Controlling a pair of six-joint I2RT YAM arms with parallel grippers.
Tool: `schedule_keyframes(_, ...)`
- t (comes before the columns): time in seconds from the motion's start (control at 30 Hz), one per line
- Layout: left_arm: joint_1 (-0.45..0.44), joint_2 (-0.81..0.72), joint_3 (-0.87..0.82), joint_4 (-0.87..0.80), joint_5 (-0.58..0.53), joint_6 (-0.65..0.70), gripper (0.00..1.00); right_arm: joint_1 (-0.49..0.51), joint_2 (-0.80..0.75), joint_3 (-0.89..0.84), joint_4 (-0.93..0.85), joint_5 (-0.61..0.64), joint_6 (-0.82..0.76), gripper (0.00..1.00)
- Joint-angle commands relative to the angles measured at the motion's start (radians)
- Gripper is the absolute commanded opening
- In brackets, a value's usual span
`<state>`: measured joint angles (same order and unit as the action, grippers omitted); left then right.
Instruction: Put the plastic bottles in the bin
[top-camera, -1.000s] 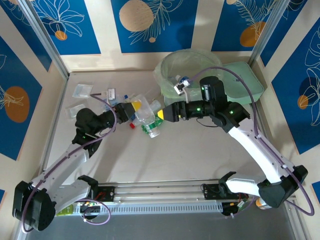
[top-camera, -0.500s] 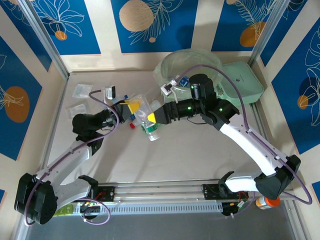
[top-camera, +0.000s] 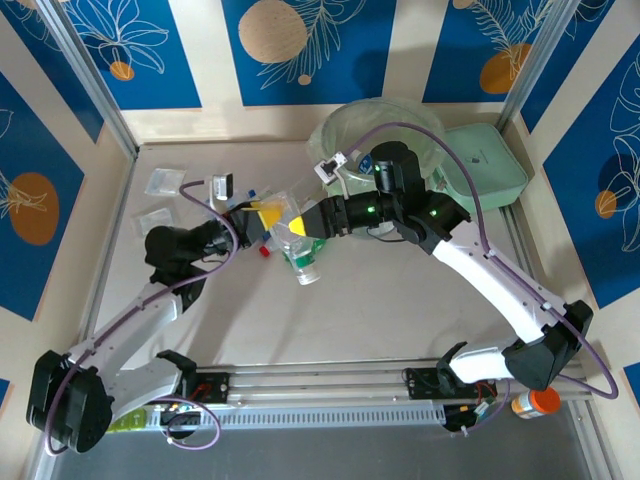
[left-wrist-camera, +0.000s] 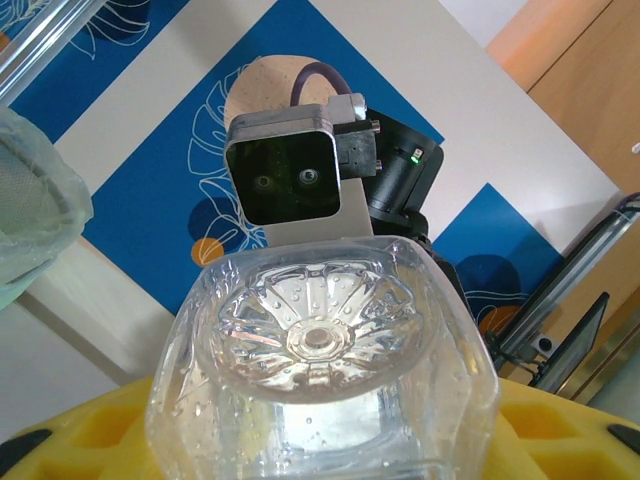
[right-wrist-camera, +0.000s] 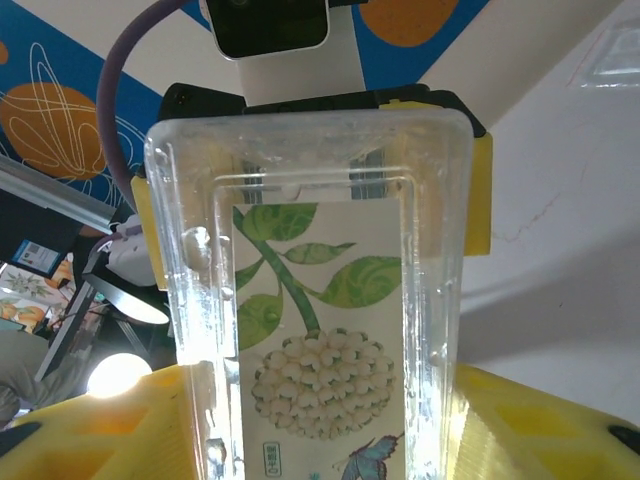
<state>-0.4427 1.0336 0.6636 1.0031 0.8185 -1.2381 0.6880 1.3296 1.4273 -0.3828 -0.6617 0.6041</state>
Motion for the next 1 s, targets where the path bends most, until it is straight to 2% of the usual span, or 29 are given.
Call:
schedule_keyframes(0.0,-0.008,-0.032,0.034,-0.054,0.002,0.074,0.55,0.014,-0.032,-0.003,0.028,0.001,0.029,0.48)
schedule_keyframes(0.1,-0.008,-0.049,0.043,-0.105,-0.012,0.1,0.76,0.002,-0.043,0.006,0.018,0.008,0.033,0.45)
schedule_keyframes(0.17,-0.004,-0.086,0.066,-0.263,-0.046,0.184,0.87,-0.016,-0.055,0.014,0.003,0.014,0.025,0.45)
schedule_keyframes(0.2,-0.002,-0.121,0.082,-0.398,-0.086,0.26,0.91,-0.032,-0.063,0.021,-0.017,0.024,0.011,0.45)
schedule_keyframes(0.33,-0.006,-0.234,0.191,-0.875,-0.264,0.559,0.92,-0.126,-0.092,0.078,-0.15,0.142,-0.099,0.45)
schedule_keyframes(0.47,-0.032,-0.222,0.303,-1.178,-0.388,0.784,0.88,-0.254,-0.063,0.19,-0.262,0.306,-0.175,0.45)
schedule_keyframes(0.53,-0.047,-0.213,0.338,-1.294,-0.48,0.875,0.87,-0.296,-0.012,0.276,-0.322,0.462,-0.23,0.44)
schedule_keyframes(0.7,-0.081,-0.224,0.317,-1.346,-0.642,0.955,0.85,-0.367,0.181,0.507,-0.417,0.714,-0.335,0.44)
schedule_keyframes(0.97,-0.09,-0.234,0.252,-1.309,-0.65,0.942,0.84,-0.375,0.507,0.854,-0.507,0.993,-0.565,0.45)
